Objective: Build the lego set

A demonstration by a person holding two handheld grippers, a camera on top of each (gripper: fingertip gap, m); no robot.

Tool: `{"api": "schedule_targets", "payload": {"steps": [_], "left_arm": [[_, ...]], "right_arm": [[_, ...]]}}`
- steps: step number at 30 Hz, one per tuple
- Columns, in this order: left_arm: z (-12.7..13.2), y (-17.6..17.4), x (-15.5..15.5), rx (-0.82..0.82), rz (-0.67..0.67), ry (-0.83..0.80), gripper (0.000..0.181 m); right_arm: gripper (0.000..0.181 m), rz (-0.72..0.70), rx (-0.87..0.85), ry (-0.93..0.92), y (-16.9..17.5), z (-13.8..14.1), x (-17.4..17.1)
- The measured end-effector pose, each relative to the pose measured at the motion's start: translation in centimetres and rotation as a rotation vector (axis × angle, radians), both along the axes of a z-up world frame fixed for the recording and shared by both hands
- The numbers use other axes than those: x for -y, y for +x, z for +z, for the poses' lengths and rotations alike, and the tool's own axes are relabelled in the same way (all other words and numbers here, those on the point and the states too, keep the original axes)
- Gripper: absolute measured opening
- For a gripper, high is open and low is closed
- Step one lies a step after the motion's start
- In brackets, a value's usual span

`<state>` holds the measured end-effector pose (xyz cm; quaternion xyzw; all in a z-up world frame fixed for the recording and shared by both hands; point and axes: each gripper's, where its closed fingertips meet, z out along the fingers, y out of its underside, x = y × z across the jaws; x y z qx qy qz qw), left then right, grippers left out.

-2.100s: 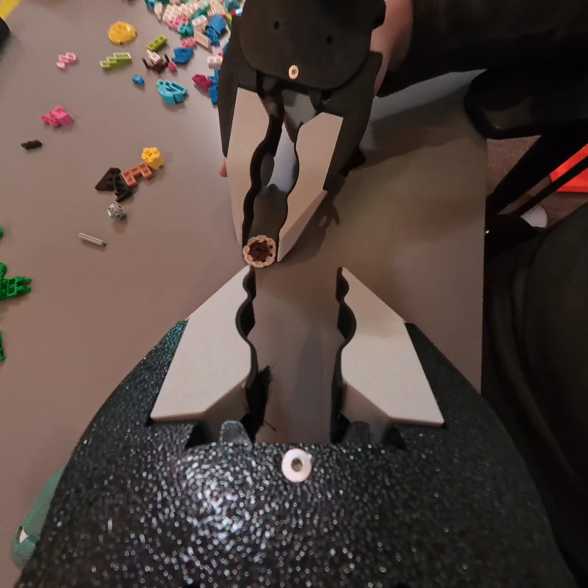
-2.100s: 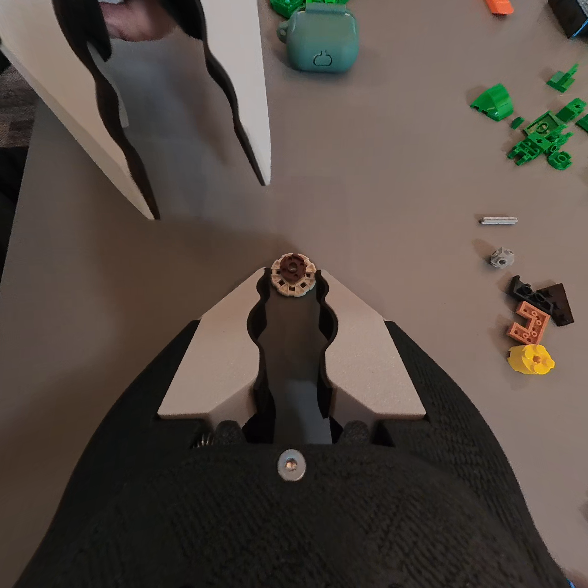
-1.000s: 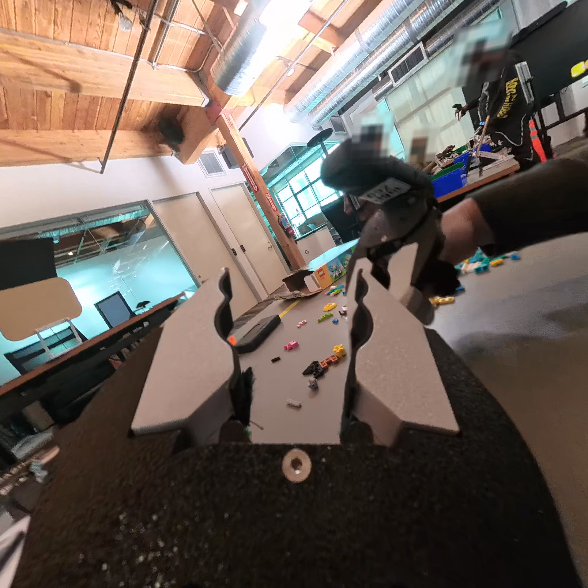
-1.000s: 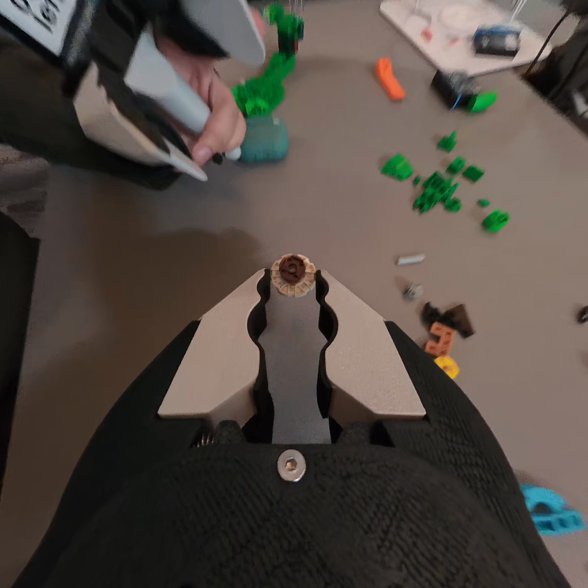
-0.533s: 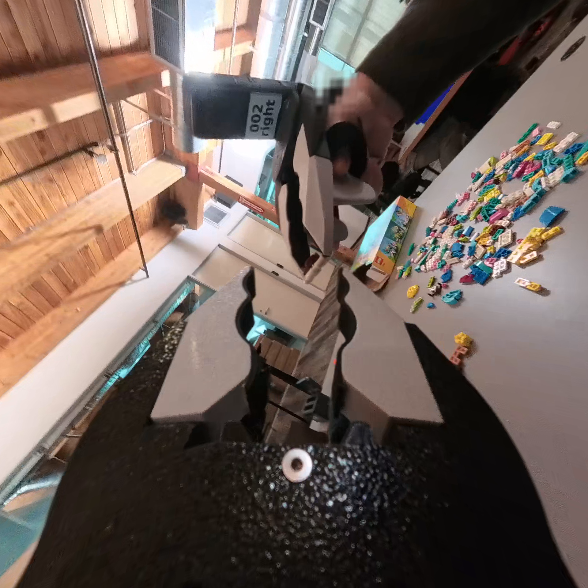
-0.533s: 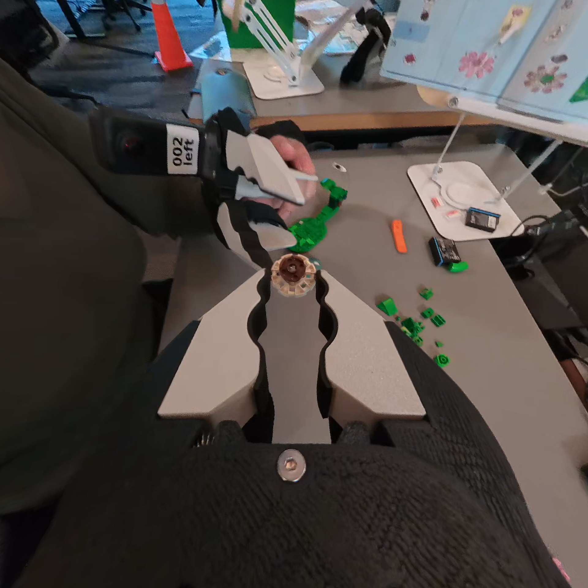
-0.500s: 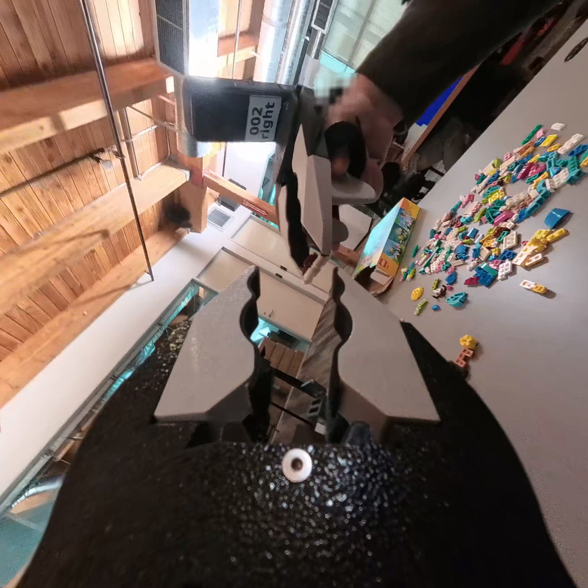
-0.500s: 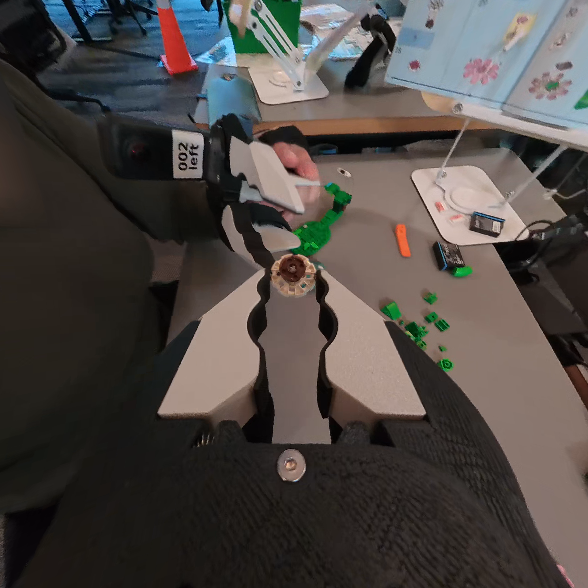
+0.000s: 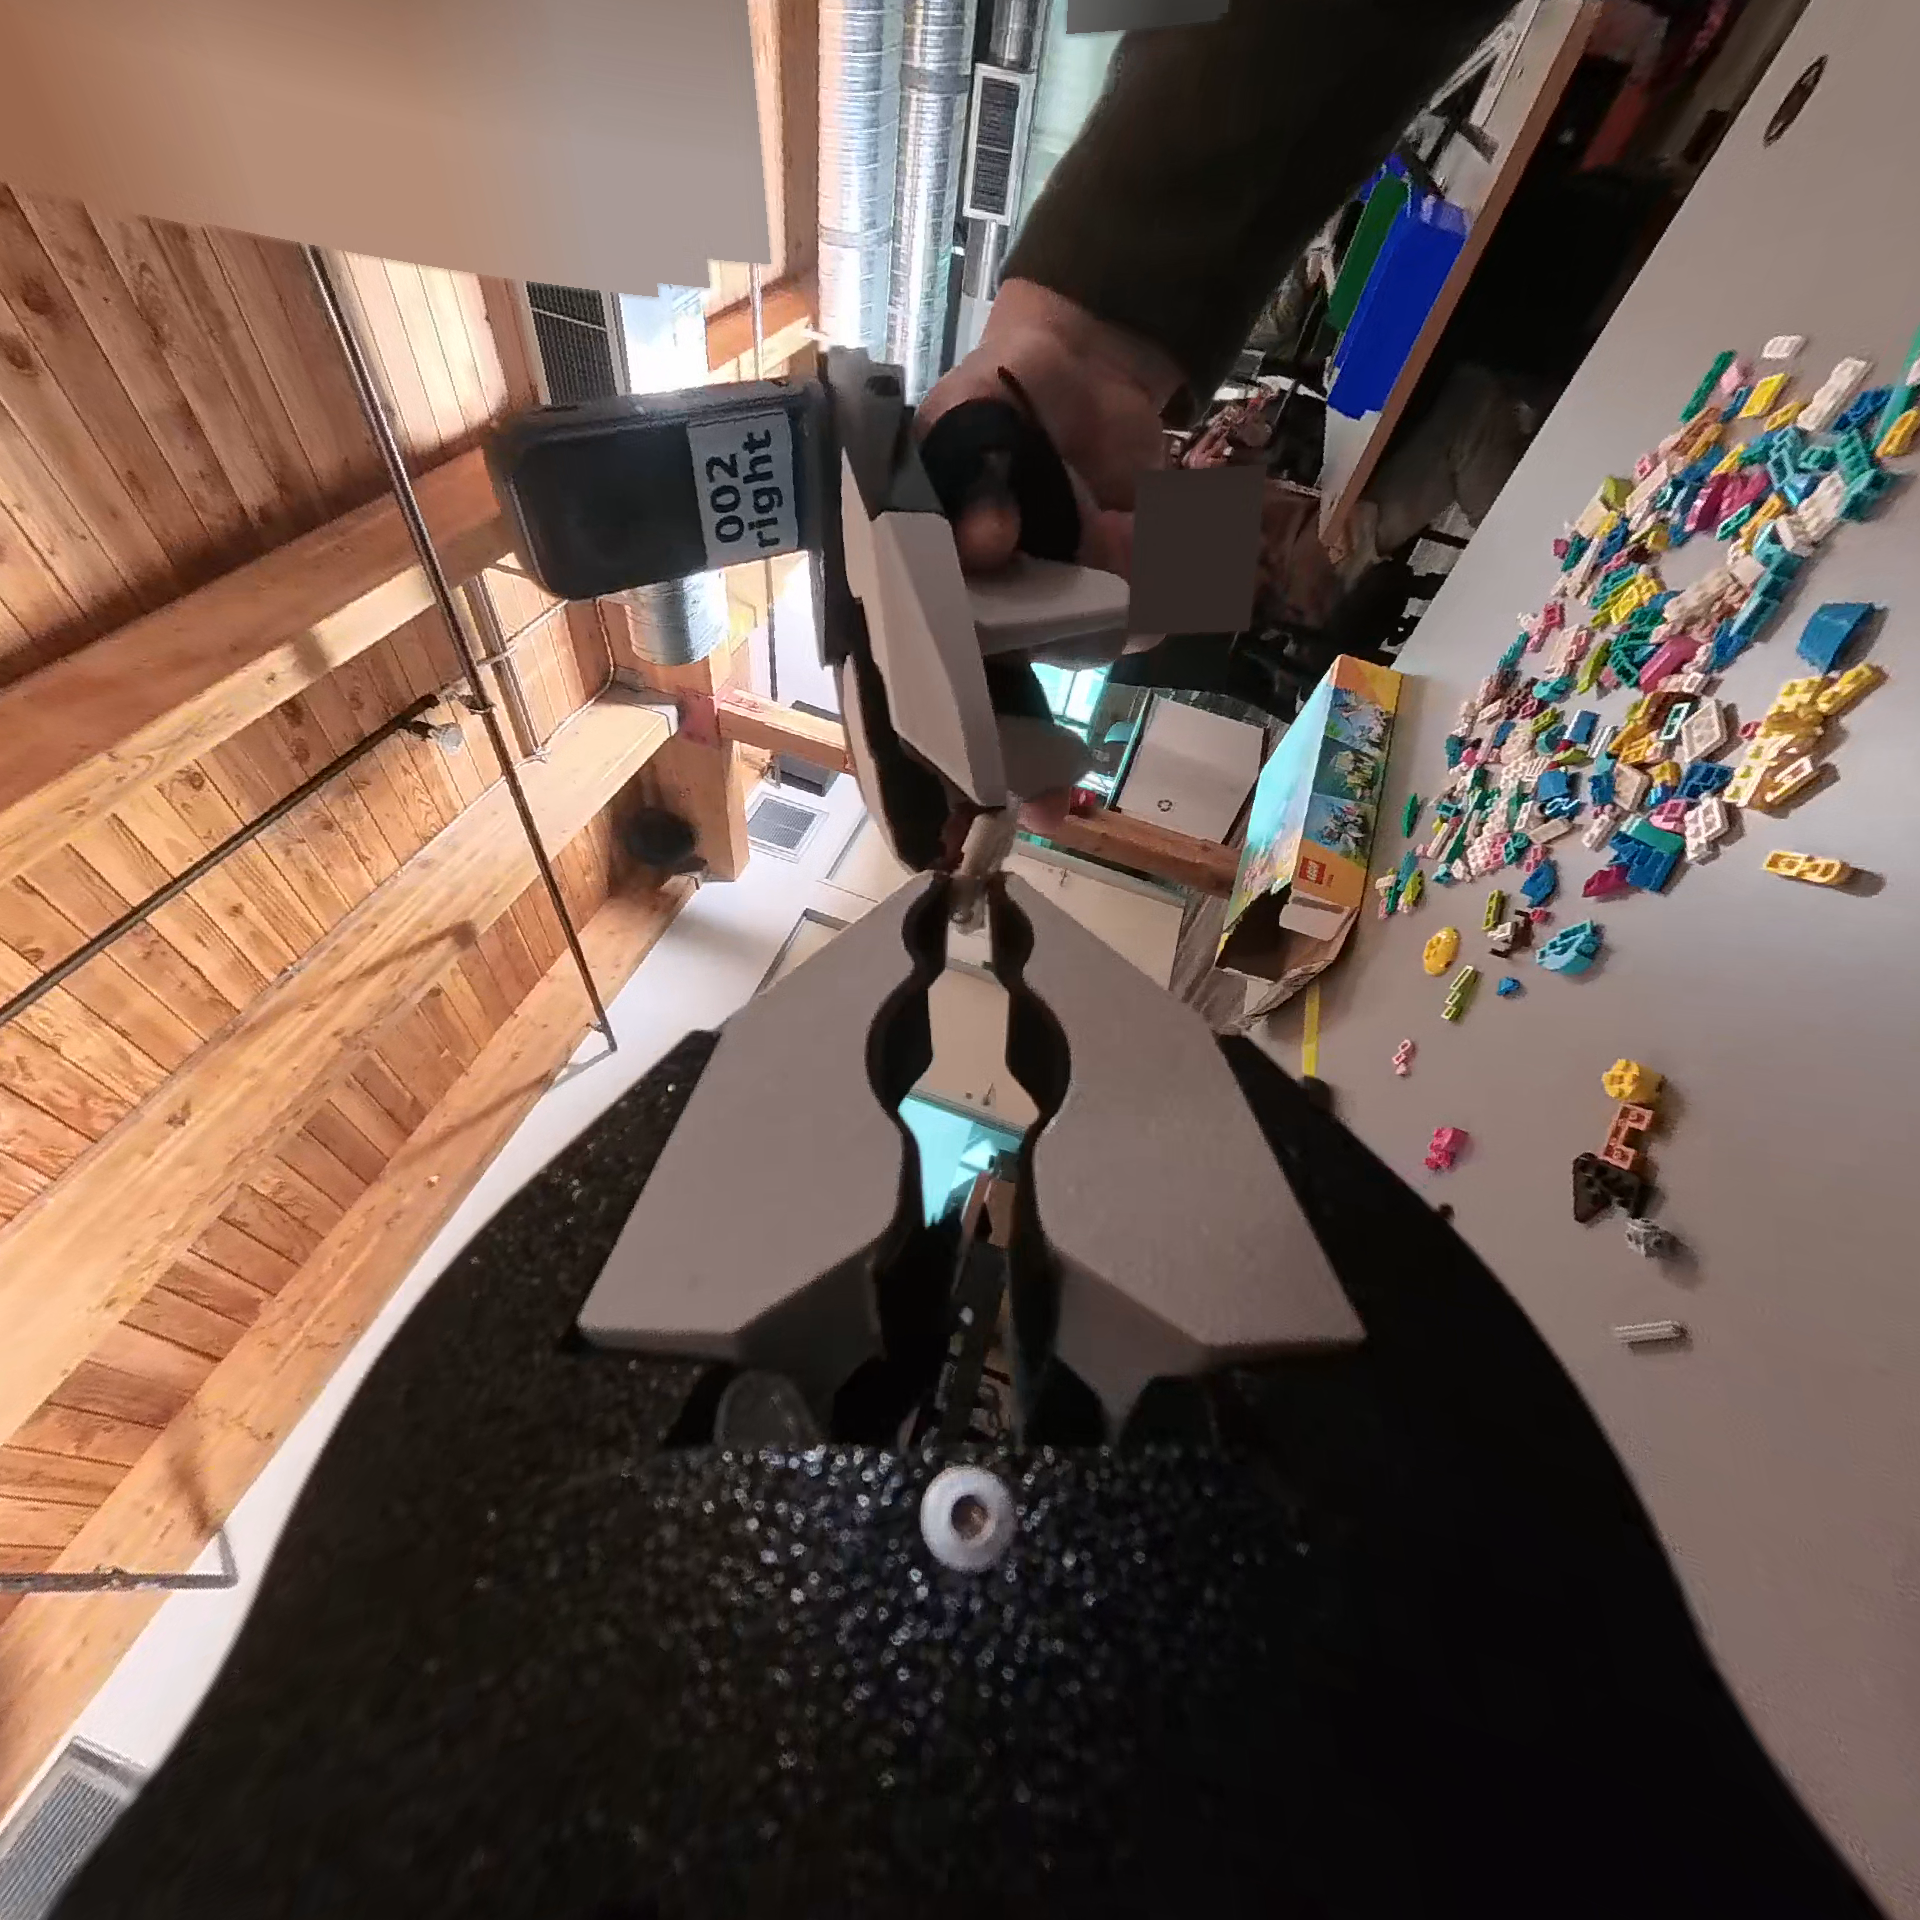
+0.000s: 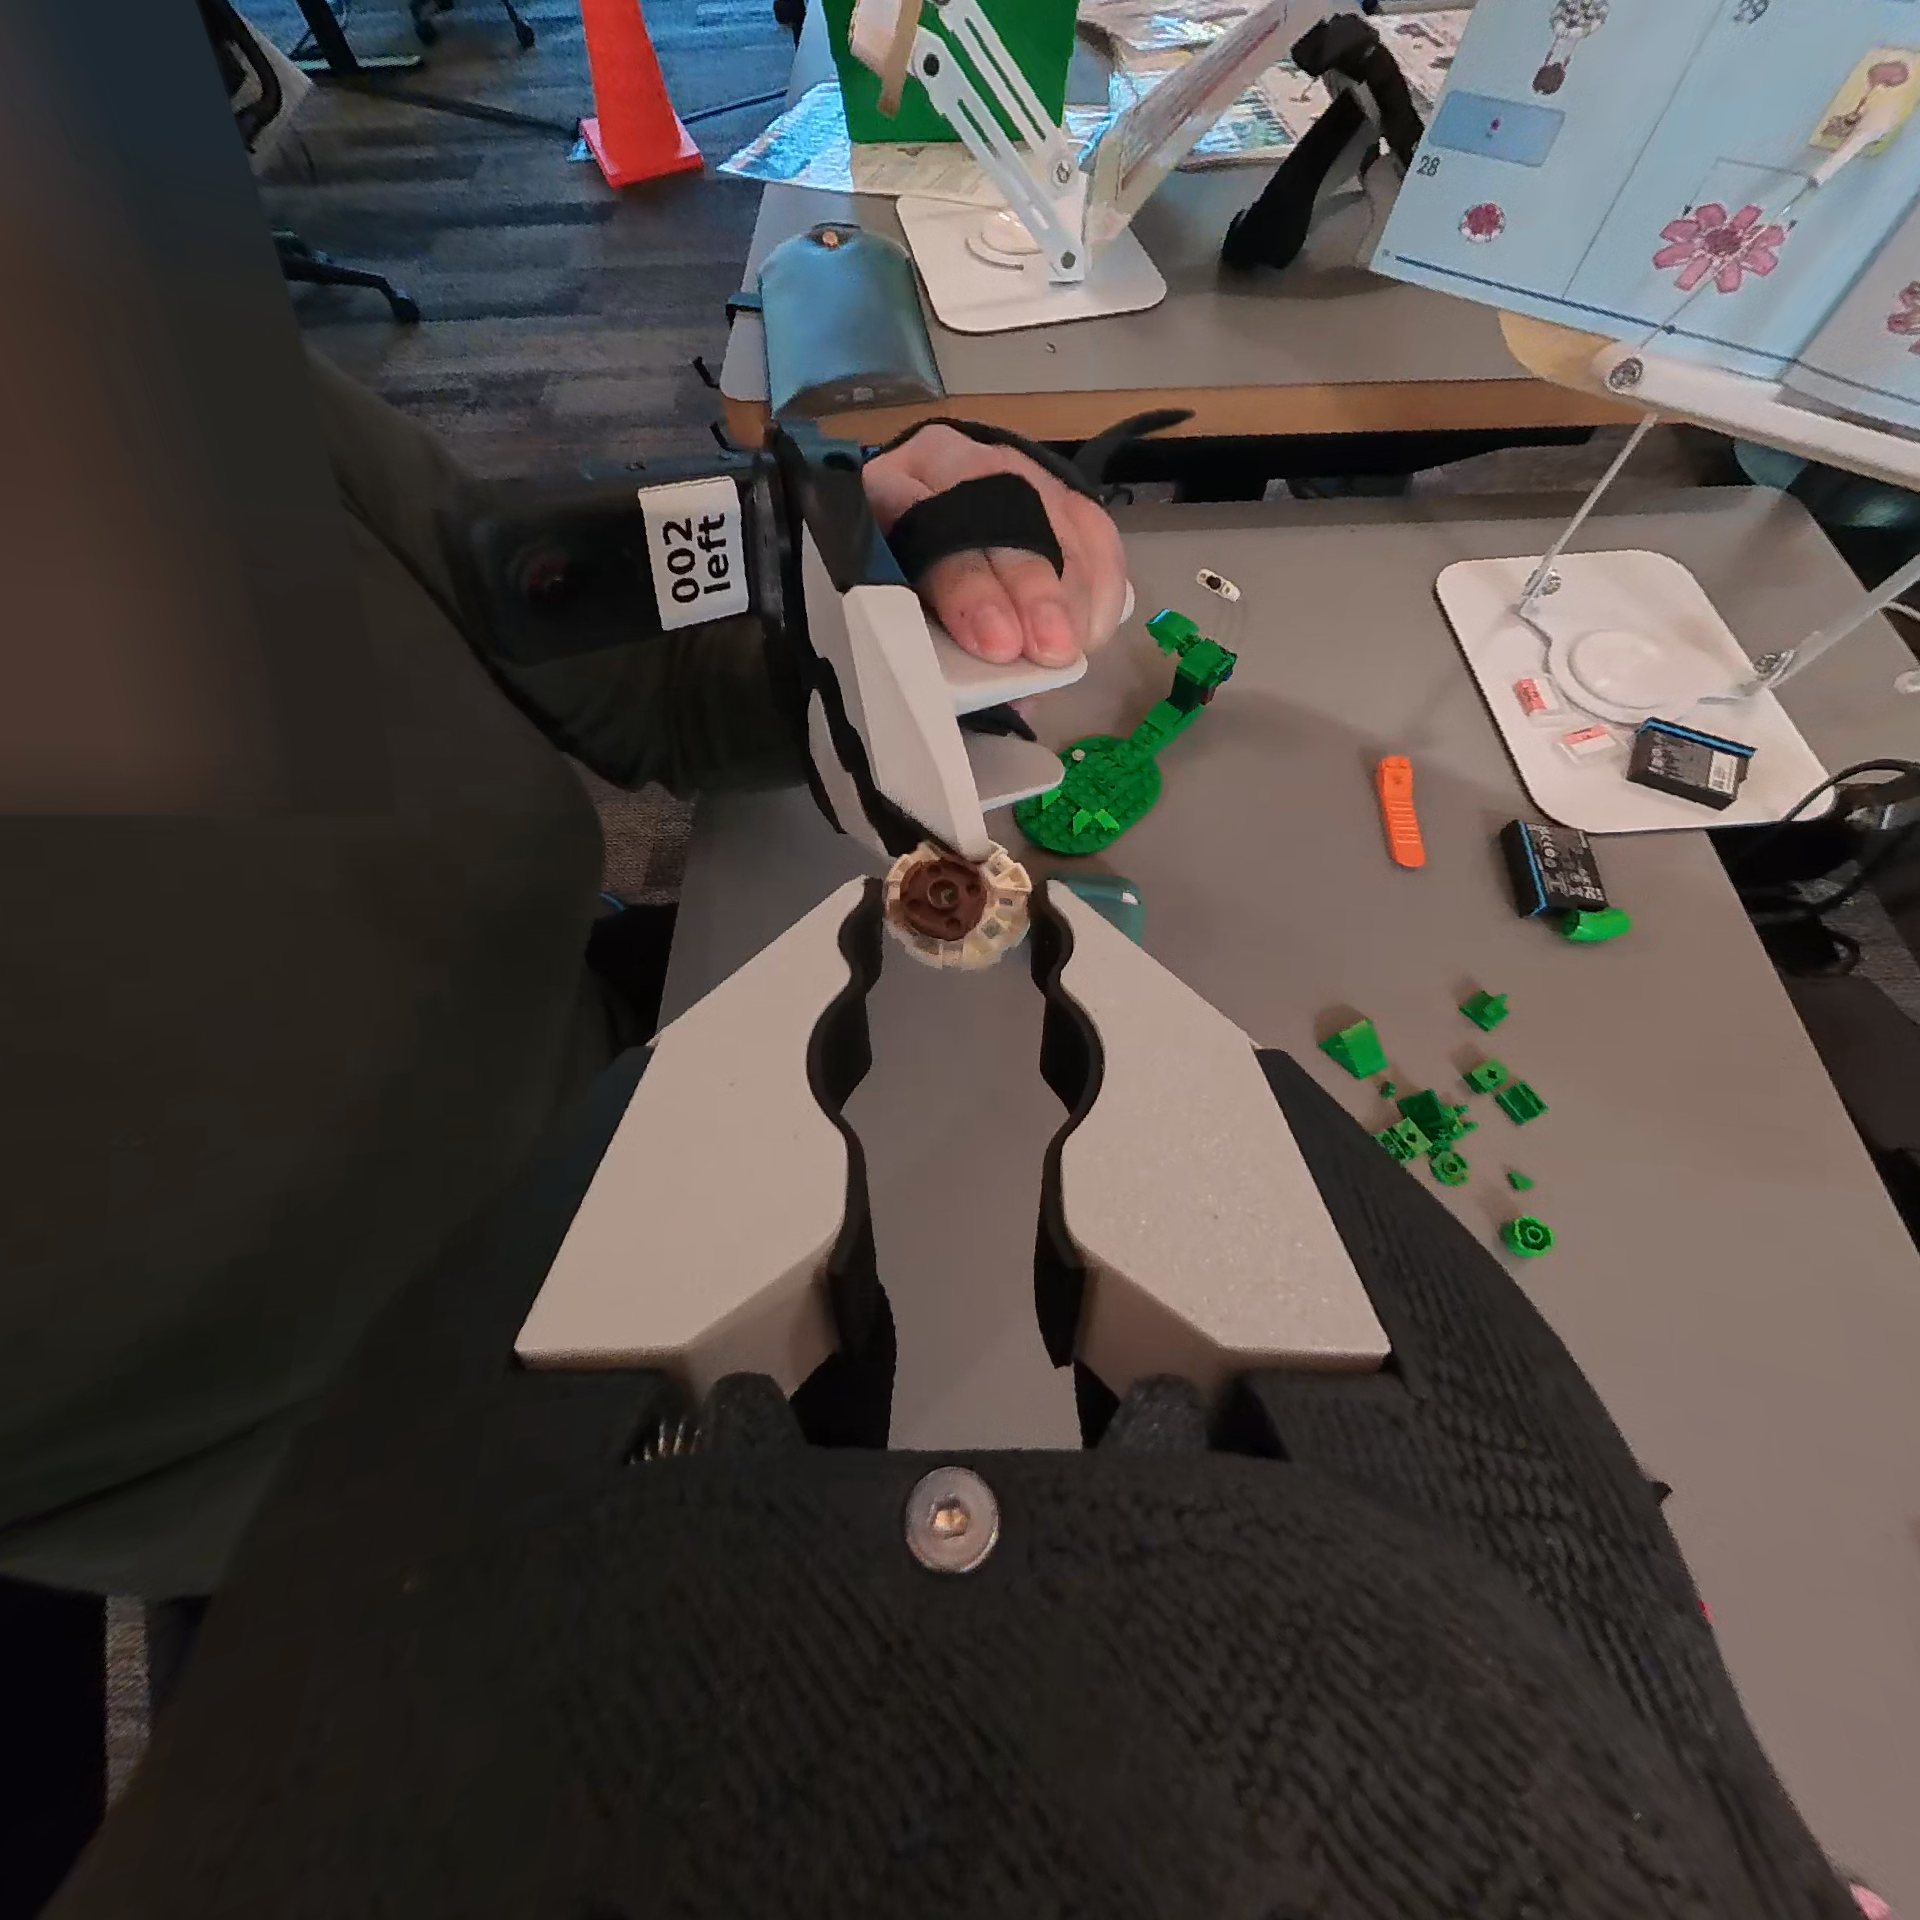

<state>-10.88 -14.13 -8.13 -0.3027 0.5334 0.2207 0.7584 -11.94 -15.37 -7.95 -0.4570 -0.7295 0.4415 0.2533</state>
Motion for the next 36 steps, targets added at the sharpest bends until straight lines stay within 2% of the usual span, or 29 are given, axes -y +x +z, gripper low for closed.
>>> {"api": "schedule_targets", "payload": {"steps": [1, 5, 8, 12, 14, 19, 21, 25, 36], "left_arm": [[0.0, -0.1, 0.0, -0.005, 0.005, 0.004, 0.003], [0.4, -0.2, 0.4, -0.007, 0.009, 0.009, 0.002], [0.8, -0.6, 0.5, -0.004, 0.014, -0.005, 0.002], [1.4, -1.1, 0.9, 0.02, 0.003, -0.035, 0.002], [1.5, -1.4, 1.0, 0.023, 0.003, -0.058, 0.002], [1.7, -1.9, 1.3, 0.02, 0.0, -0.11, 0.002], [1.6, -1.9, 1.4, 0.015, -0.002, -0.127, 0.002], [1.5, -1.8, 1.5, 0.001, 0.0, -0.14, 0.002], [1.6, -1.6, 2.0, -0.008, -0.02, -0.131, 0.002]], "right_arm": [[0.028, -0.003, -0.009, 0.004, -0.1, 0.2, 0.1], [0.028, -0.015, -0.046, 0.06, -0.3, 0.9, 0.5], [0.017, -0.017, -0.091, 0.091, -0.9, 0.9, 0.8], [0.028, -0.052, -0.169, 0.241, -1.0, 1.1, 0.6], [0.031, -0.061, -0.242, 0.392, -0.9, 1.4, 0.4], [0.033, -0.029, -0.412, 1.045, -1.0, 1.3, 1.2], [0.033, -0.007, -0.444, 1.189, -1.3, 1.0, 2.0], [0.033, 0.002, -0.469, 1.299, -1.6, 0.6, 2.0], [0.019, 0.004, -0.463, 1.381, -1.6, 0.7, 1.6]]}}
